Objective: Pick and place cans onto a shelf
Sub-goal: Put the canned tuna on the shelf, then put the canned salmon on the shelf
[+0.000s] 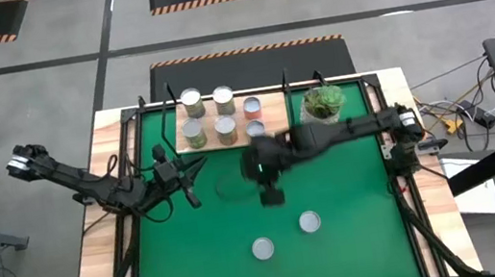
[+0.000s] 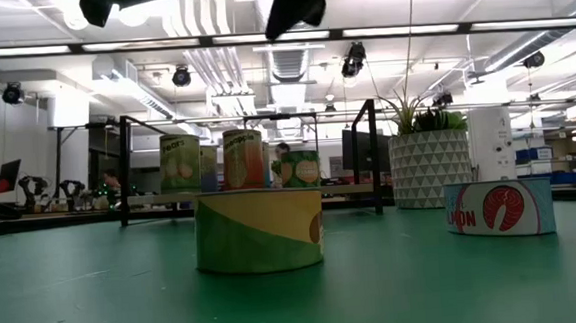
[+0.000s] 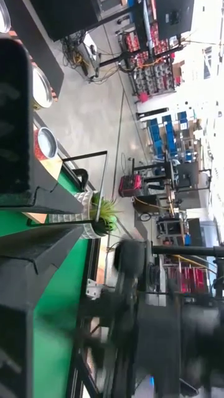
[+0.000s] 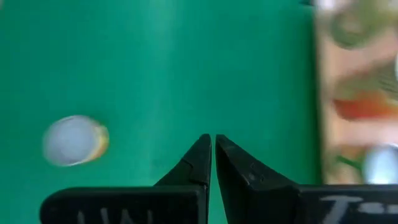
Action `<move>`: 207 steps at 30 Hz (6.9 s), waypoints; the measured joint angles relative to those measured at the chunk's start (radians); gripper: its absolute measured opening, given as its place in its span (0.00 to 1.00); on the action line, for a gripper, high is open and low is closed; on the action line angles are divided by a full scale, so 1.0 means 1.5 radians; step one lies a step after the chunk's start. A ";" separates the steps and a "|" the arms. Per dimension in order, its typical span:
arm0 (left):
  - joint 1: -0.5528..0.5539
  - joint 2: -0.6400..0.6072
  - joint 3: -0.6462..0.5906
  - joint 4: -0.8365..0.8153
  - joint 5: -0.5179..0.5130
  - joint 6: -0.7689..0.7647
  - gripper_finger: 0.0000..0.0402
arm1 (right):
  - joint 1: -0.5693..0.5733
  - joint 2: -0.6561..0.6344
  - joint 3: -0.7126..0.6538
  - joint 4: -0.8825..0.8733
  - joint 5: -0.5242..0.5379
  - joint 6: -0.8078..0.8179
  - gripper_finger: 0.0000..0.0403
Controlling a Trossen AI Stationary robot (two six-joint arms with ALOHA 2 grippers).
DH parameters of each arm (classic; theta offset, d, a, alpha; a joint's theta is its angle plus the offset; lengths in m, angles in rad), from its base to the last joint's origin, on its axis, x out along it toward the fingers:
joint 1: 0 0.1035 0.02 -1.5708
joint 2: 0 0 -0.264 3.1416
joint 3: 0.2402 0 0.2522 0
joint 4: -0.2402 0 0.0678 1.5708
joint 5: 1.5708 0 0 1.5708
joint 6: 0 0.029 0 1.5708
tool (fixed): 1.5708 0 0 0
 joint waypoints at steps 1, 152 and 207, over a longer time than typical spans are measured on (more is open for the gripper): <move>0.000 0.000 0.000 0.000 0.000 0.000 0.05 | 0.022 0.000 -0.005 0.007 0.000 0.000 0.03; 0.000 0.000 0.020 0.046 -0.001 0.140 0.05 | -0.337 -0.057 -0.288 0.161 0.121 -0.311 0.72; -0.001 0.041 0.020 0.041 -0.001 0.140 0.05 | 0.039 -0.252 -0.350 0.196 0.249 -0.124 0.47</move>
